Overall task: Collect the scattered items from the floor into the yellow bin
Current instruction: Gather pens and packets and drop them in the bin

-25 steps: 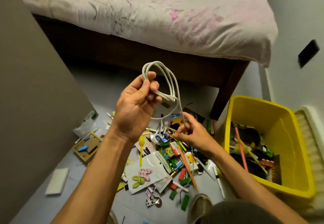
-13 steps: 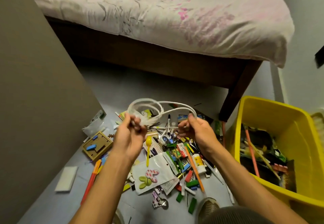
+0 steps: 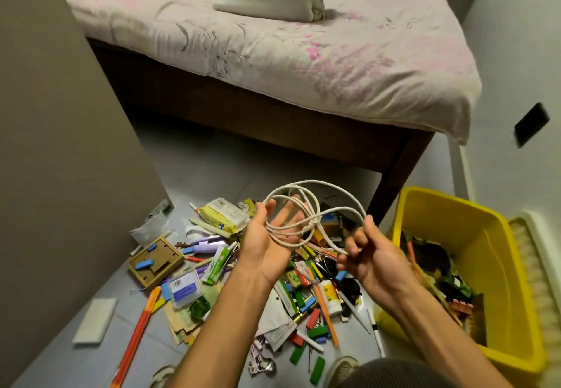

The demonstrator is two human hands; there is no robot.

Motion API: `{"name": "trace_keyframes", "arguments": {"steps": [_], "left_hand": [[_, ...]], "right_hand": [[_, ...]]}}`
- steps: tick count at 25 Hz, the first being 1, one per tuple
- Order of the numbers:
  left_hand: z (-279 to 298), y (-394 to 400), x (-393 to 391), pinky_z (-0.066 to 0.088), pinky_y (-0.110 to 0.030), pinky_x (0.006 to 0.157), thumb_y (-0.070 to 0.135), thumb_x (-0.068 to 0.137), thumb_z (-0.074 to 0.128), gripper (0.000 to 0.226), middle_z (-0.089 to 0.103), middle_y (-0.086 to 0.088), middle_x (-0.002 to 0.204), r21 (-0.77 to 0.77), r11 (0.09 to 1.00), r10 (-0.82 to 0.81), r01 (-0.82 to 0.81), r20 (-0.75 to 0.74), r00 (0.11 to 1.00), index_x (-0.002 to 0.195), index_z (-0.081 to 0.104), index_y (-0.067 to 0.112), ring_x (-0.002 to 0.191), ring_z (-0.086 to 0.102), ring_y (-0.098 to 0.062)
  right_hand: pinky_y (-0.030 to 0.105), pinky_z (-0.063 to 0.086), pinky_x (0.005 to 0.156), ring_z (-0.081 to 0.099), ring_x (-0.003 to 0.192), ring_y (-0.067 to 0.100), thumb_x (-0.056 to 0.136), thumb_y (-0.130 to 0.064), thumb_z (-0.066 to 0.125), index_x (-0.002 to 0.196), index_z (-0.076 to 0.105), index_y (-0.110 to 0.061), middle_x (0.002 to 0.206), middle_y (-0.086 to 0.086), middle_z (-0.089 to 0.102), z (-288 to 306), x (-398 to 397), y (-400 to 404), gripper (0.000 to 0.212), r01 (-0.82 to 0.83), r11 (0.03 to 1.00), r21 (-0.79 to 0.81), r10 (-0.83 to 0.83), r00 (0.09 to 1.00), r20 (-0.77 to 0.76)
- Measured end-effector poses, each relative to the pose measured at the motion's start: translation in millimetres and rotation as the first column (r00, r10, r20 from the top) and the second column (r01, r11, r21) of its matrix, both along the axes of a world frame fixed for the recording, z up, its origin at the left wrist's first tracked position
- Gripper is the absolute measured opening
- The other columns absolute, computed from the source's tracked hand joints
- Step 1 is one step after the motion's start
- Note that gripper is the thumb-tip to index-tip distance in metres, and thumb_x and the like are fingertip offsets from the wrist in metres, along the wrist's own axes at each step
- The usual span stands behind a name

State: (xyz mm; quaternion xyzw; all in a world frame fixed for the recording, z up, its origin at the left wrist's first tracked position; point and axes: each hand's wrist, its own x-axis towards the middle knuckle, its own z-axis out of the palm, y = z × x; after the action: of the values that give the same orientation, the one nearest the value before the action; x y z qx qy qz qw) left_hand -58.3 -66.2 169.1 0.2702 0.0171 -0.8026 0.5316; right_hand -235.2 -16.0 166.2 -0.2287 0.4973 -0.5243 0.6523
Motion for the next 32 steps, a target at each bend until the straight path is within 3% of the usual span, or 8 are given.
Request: {"name": "trace_keyframes", "arguments": {"steps": [4,8,12,16,18,23,28,32], "left_hand": [[26.9,13.4,-12.1,0.058,-0.042,0.075,0.058,0.090,0.056,0.048,0.074,-0.016,0.104,-0.080,0.960,-0.221,0.268,0.373,0.901,0.106,0.062,0.013,0.082,0.072,-0.028],[37.1,22.0,-18.1,0.057,-0.029,0.067,0.018,0.084,0.073,0.022,0.075,-0.006,0.089,-0.229,0.780,-0.028,0.582,0.917,0.398,0.104,0.067,0.023,0.078,0.073,-0.014],[45.7,18.5,-27.9,0.056,-0.033,0.075,0.020,0.094,0.060,0.022,0.065,0.009,0.097,-0.158,0.339,0.452,0.927,0.892,-0.014,0.108,0.057,0.037,0.088,0.062,-0.006],[56.6,17.7,-65.7,0.055,-0.041,0.080,0.014,0.095,0.057,0.031,0.063,0.002,0.107,-0.374,0.186,0.520,0.908,0.822,0.232,0.120,0.052,0.032,0.097,0.062,-0.013],[62.9,14.6,-92.3,0.057,-0.036,0.081,0.008,0.094,0.059,0.026,0.065,0.002,0.103,-0.582,0.273,0.470,0.766,0.776,0.421,0.117,0.055,0.018,0.095,0.065,-0.011],[75.8,-3.3,-150.6,0.056,-0.027,0.084,0.015,0.089,0.069,0.035,0.066,-0.006,0.112,-0.617,0.631,0.254,0.470,0.737,0.626,0.122,0.056,0.016,0.101,0.066,-0.014],[39.1,-7.8,-150.2,0.053,-0.028,0.081,0.033,0.096,0.056,0.016,0.066,0.004,0.113,-0.392,0.756,0.063,0.523,0.840,0.538,0.111,0.061,0.032,0.105,0.063,-0.012],[-12.1,5.8,-121.8,0.050,-0.026,0.078,0.033,0.097,0.054,0.017,0.063,0.005,0.112,-0.165,0.825,-0.049,0.540,0.931,0.361,0.112,0.060,0.029,0.102,0.060,-0.012]], "right_hand": [[0.034,0.050,0.048,0.054,0.047,0.023,0.101,-0.051,0.036,0.069,0.045,-0.014,0.054,0.003,0.049,-12.4,9.4,16.2,0.050,-0.146,0.984,0.107,0.176,0.911,-0.374],[0.036,0.056,0.056,0.067,0.060,0.015,0.099,-0.025,0.053,0.107,0.058,-0.021,0.087,0.000,0.068,-21.0,2.1,26.9,0.011,-0.244,0.963,0.113,0.259,0.731,-0.631],[0.019,0.056,0.074,0.064,0.107,0.002,0.073,-0.010,0.083,0.142,0.016,-0.063,0.132,-0.020,0.049,-14.1,-42.3,25.3,0.109,-0.326,0.926,-0.188,0.102,0.698,-0.709],[0.022,0.057,0.077,0.067,0.101,0.005,0.074,-0.036,0.084,0.131,0.054,-0.042,0.117,-0.018,0.065,13.5,-69.8,6.1,0.065,-0.392,0.855,-0.339,0.056,0.721,-0.691],[0.023,0.054,0.061,0.068,0.073,0.006,0.085,-0.041,0.068,0.092,0.072,-0.032,0.083,-0.005,0.073,28.3,-80.5,-1.8,0.012,-0.283,0.863,-0.419,-0.089,0.732,-0.676],[0.027,0.048,0.046,0.056,0.047,0.010,0.099,-0.035,0.051,0.065,0.058,-0.020,0.053,-0.004,0.062,67.6,-137.4,0.1,0.038,0.396,0.809,-0.434,-0.574,0.690,-0.441],[0.035,0.056,0.048,0.063,0.049,0.020,0.096,-0.051,0.046,0.061,0.062,-0.020,0.056,0.000,0.065,99.7,-198.0,-2.5,0.049,0.549,0.633,-0.546,-0.774,0.453,-0.442],[0.039,0.052,0.074,0.062,0.082,0.023,0.090,-0.036,0.066,0.116,0.059,-0.011,0.097,0.007,0.066,22.9,-212.3,2.5,0.036,0.412,0.910,-0.057,-0.297,0.549,-0.781]]}}
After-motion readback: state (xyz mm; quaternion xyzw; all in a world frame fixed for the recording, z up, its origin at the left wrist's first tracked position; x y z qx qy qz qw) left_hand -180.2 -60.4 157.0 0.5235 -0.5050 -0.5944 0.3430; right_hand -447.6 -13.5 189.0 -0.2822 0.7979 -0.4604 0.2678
